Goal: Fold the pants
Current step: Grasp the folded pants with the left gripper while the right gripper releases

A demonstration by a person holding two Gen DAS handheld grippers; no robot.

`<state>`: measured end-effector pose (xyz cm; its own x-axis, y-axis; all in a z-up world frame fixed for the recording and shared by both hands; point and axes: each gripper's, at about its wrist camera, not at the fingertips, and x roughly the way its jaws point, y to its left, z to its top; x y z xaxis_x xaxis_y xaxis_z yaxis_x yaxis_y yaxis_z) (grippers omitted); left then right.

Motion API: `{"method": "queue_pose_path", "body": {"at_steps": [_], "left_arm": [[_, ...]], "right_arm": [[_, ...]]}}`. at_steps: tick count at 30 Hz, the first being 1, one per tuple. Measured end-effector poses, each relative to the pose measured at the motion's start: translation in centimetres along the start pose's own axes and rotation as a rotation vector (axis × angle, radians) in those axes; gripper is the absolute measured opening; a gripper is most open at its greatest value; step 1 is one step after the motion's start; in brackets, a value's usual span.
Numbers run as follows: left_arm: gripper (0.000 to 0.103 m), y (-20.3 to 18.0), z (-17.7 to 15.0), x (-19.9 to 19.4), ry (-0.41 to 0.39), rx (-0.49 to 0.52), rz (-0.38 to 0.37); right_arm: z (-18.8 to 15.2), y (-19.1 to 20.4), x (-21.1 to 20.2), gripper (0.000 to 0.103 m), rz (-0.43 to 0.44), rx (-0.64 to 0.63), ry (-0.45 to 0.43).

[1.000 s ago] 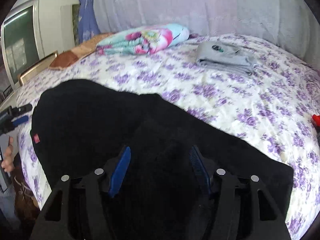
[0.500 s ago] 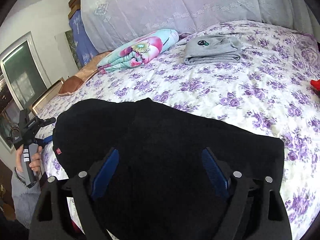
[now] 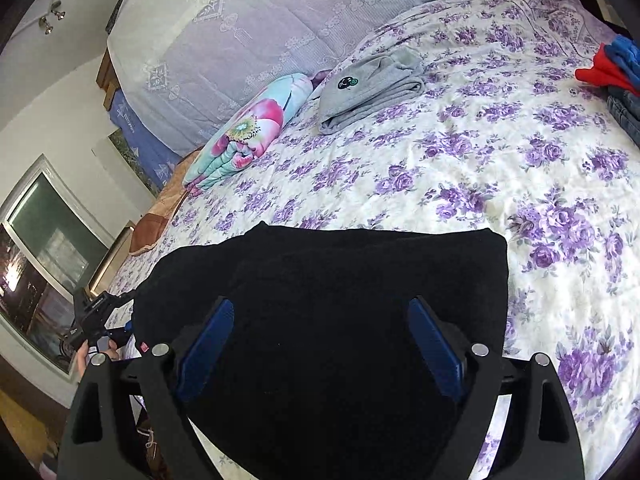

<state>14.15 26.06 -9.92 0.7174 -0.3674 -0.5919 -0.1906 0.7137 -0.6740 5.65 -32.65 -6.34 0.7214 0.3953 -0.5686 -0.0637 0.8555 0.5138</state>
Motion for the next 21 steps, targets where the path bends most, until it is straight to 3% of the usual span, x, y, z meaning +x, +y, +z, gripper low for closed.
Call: {"method": "queue_pose_path", "body": {"at_steps": [5,7,9,12,21], "left_arm": [[0.045,0.3,0.0,-0.1,-0.018,-0.003,0.019],[0.023,0.4,-0.1,-0.5,-0.018,-0.003,-0.012],[0.022,-0.2,-0.2,-1.5,-0.029,0.007,-0.039],[0.021,-2.8,-0.6,-3.1,-0.07,0.081,-0.022],[0.02,-14.4,-3.5,-6.6,-0.163,0.35,0.0]], "right_arm": [[0.2,-1.6,-1.0,0.089,0.008,0.013,-0.028],[0.3,-2.6,-1.8,0.089,0.006,0.032,-0.045],[0.4,-3.6,-2.4,0.089,-0.003,0.043,-0.052],[0.4,-5.2,-3.3,0.089,-0.024,0.057,-0.063],[0.6,-9.0,-4.8,0.089,0.006,0.14,-0.093]]}}
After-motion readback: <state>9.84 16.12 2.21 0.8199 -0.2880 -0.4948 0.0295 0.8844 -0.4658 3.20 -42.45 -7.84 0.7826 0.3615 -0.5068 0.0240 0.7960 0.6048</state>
